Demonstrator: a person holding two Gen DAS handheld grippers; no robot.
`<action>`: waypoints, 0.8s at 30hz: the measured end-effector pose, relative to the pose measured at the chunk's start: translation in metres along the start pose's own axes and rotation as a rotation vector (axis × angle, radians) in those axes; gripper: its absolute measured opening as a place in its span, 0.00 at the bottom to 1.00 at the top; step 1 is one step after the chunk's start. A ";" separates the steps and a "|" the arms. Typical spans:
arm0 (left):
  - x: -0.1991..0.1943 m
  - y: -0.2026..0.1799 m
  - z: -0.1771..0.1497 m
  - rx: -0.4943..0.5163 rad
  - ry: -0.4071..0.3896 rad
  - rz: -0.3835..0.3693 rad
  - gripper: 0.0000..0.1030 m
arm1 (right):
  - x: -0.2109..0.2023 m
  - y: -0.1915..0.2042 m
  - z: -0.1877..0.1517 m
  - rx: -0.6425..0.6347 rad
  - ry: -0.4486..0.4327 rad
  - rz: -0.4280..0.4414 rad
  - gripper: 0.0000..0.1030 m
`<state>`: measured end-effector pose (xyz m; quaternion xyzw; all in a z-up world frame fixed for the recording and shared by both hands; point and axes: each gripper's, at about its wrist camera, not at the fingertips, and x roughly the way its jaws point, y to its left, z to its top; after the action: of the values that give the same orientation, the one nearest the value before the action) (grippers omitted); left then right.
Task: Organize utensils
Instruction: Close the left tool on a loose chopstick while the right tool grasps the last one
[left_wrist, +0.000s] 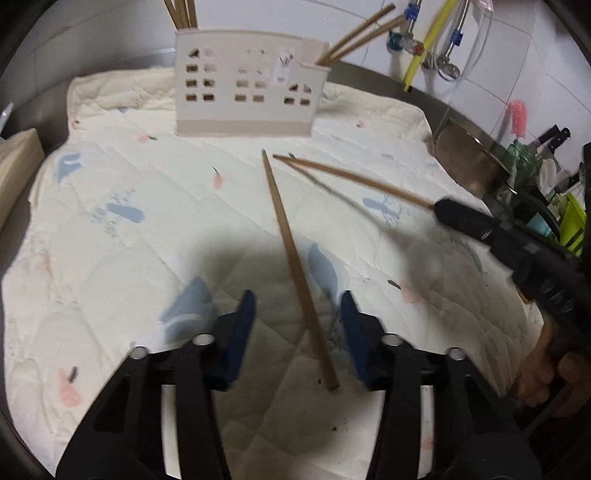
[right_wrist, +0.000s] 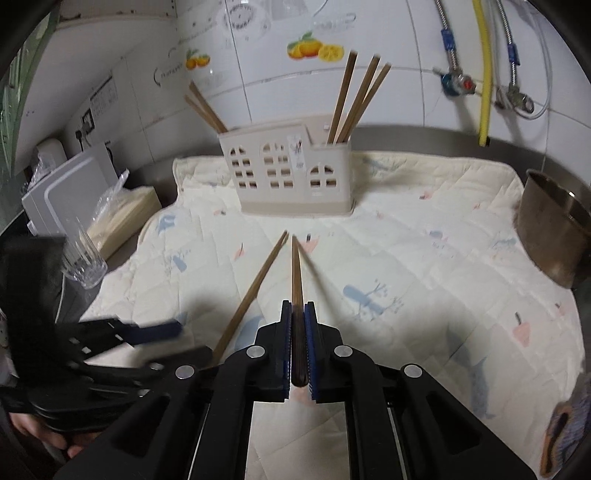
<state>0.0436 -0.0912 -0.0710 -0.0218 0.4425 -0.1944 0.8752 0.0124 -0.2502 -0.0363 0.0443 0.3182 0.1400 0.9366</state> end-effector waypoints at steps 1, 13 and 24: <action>0.002 0.000 0.000 -0.001 0.005 0.000 0.35 | -0.003 -0.001 0.002 0.002 -0.008 0.001 0.06; 0.019 -0.007 0.000 0.015 0.039 0.016 0.16 | -0.015 -0.011 0.008 0.013 -0.042 0.007 0.07; 0.007 0.000 0.006 0.026 0.020 0.043 0.08 | -0.022 -0.011 0.015 0.006 -0.069 0.001 0.07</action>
<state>0.0524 -0.0950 -0.0725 0.0010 0.4489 -0.1814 0.8750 0.0079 -0.2671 -0.0134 0.0520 0.2862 0.1377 0.9468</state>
